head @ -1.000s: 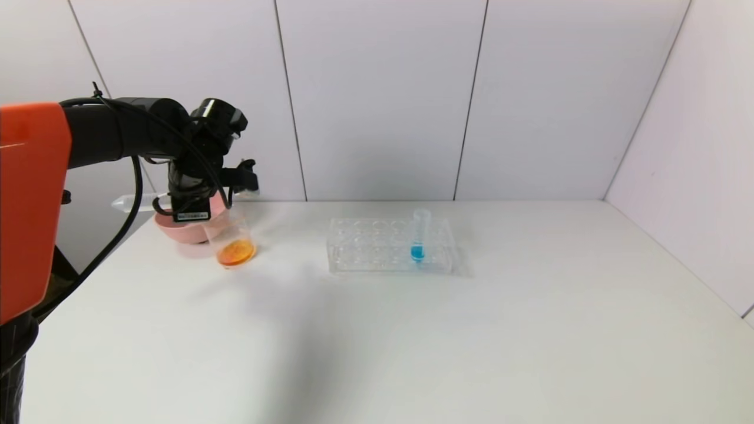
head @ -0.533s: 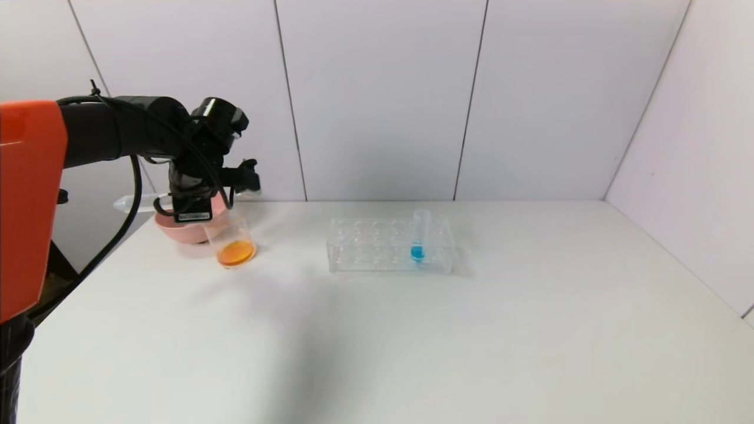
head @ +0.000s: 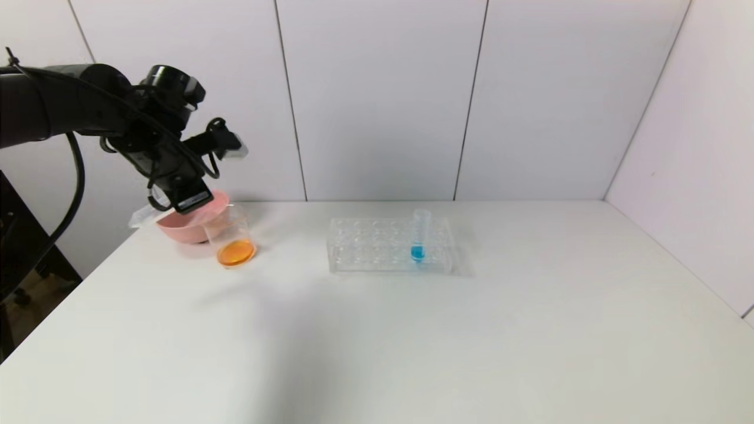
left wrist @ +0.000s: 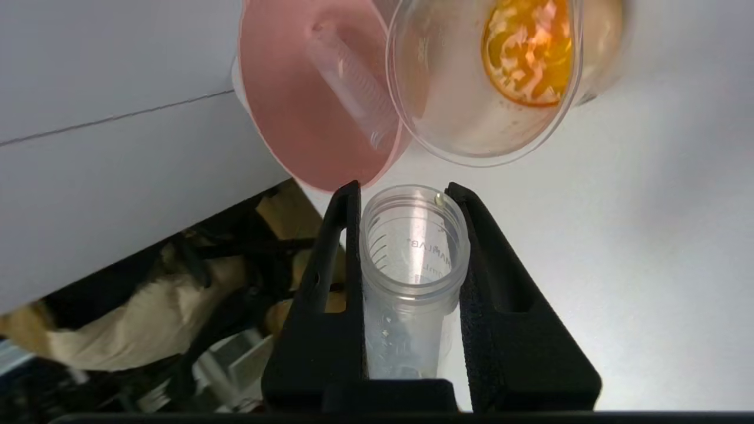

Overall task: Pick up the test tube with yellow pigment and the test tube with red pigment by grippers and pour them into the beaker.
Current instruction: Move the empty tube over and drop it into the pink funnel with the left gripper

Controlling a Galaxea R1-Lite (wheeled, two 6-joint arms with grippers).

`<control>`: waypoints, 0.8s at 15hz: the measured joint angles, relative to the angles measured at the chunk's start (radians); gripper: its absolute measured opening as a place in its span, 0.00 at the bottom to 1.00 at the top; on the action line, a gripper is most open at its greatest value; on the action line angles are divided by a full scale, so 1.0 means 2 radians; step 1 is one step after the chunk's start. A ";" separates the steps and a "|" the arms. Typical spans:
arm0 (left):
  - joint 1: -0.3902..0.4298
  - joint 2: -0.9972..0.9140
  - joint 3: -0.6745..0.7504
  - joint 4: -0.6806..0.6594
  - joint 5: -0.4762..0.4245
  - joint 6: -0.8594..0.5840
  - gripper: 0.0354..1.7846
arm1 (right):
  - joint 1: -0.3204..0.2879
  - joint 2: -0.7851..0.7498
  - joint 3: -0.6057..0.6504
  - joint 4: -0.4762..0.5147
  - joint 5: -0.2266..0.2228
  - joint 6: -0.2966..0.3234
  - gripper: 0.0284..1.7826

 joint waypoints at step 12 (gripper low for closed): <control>0.041 -0.126 0.340 -0.409 -0.058 -0.354 0.24 | 0.000 0.000 0.000 0.000 0.000 0.000 0.96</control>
